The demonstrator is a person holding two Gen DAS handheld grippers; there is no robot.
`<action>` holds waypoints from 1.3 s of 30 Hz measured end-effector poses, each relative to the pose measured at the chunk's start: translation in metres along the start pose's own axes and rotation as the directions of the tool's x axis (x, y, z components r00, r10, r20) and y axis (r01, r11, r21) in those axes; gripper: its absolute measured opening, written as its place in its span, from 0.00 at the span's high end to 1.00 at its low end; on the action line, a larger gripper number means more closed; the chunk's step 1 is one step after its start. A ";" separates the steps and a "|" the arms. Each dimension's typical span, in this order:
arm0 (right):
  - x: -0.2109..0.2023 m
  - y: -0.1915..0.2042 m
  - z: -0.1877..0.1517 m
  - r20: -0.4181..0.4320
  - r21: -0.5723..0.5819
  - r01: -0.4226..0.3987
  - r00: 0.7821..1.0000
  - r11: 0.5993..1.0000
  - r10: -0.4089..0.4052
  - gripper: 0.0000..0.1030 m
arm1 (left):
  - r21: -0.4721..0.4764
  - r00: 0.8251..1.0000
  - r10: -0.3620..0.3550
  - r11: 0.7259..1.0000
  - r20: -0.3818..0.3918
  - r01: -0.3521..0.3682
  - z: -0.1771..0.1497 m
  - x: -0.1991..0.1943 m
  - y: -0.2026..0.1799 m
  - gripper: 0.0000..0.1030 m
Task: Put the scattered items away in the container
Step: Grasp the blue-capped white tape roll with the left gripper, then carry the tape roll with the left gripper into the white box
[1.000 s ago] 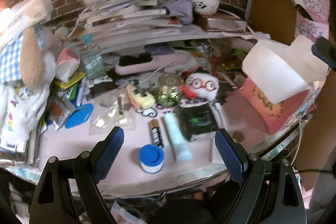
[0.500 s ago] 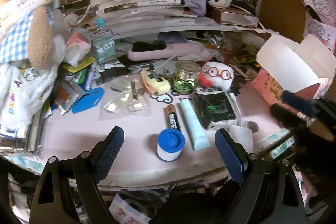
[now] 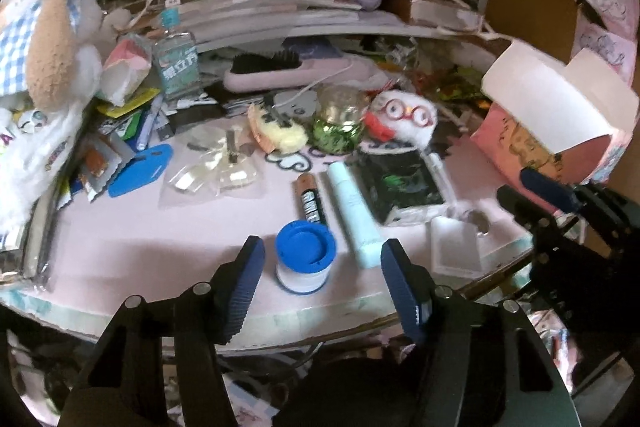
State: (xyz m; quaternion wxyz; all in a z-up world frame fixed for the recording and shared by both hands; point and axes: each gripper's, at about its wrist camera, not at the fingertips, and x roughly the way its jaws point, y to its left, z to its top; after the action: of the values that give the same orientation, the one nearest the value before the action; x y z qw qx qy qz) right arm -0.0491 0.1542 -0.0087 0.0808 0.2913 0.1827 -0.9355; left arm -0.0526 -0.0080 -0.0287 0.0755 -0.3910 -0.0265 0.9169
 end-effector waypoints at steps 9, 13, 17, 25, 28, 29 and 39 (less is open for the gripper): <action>0.009 -0.002 -0.002 -0.022 0.007 0.012 1.000 1.000 -0.012 0.76 | 0.006 1.000 0.001 1.000 -0.011 0.000 -0.002 0.005 0.001 0.76; 0.011 -0.004 -0.003 -0.028 0.014 0.014 1.000 1.000 -0.014 0.76 | 0.008 1.000 0.002 1.000 -0.007 -0.002 -0.002 0.006 0.000 0.76; 0.012 -0.004 -0.003 -0.029 0.017 0.012 0.999 1.000 -0.012 0.76 | 0.010 1.000 0.001 1.000 -0.001 -0.001 -0.001 0.007 -0.001 0.77; 0.013 -0.005 -0.003 -0.034 0.018 0.014 0.999 1.000 -0.013 0.76 | 0.004 0.999 -0.001 1.000 0.040 0.001 0.007 -0.002 -0.002 0.77; 0.015 -0.005 -0.002 -0.041 0.017 0.015 0.999 1.000 -0.014 0.76 | 0.019 0.998 0.001 1.000 0.060 -0.002 0.016 -0.008 -0.005 0.77; 0.015 -0.005 -0.002 -0.043 0.017 0.014 0.999 1.000 -0.014 0.76 | 0.024 0.998 0.000 1.000 0.065 -0.002 0.019 -0.009 -0.006 0.77; 0.018 -0.009 0.001 -0.054 0.022 -0.004 0.999 1.000 0.005 0.76 | 0.149 0.985 -0.079 0.987 0.153 0.056 0.074 -0.038 -0.045 0.77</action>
State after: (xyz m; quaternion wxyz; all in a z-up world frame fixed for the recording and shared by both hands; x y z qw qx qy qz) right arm -0.0660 0.1612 -0.0159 0.0748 0.3180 0.1737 -0.9290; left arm -0.0746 0.0311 0.0540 0.1323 -0.3092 0.0204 0.9415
